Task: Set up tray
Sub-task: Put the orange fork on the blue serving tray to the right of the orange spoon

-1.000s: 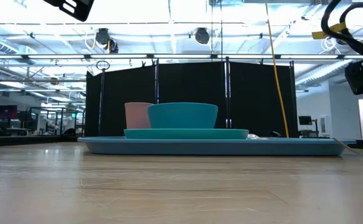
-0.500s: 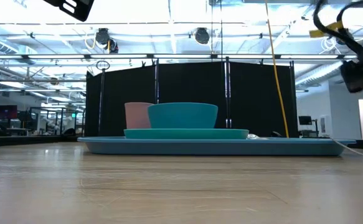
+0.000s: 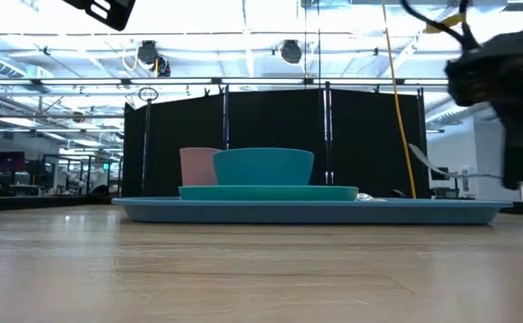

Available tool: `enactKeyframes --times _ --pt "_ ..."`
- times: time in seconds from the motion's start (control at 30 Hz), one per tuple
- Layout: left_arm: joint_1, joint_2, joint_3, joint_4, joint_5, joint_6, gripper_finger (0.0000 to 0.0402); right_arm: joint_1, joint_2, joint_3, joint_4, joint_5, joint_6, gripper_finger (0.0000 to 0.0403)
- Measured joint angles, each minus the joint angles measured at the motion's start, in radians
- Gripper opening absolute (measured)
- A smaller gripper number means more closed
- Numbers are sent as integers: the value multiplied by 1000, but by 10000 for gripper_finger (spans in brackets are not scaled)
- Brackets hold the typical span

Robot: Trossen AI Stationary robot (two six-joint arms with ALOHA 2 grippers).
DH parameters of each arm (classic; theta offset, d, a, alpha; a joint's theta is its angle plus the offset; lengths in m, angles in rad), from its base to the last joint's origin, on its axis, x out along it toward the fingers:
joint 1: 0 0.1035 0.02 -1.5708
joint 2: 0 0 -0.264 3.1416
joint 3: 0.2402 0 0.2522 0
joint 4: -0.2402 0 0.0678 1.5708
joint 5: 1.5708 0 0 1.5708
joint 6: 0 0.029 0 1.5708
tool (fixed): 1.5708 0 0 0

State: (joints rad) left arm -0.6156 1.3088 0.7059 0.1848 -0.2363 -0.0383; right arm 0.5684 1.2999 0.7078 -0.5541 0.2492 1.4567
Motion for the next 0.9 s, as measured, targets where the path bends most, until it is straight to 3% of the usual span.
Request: enactKeyframes --times 0.23,0.7,0.9 --pt "0 0 0 -1 0 -1 63 -140 -41 0 -29 64 -29 1" --pt "0 0 0 -1 0 0 63 -513 -190 0 -22 63 -263 1" --pt "0 0 0 -2 0 0 63 -718 -181 1 38 -76 -347 1"
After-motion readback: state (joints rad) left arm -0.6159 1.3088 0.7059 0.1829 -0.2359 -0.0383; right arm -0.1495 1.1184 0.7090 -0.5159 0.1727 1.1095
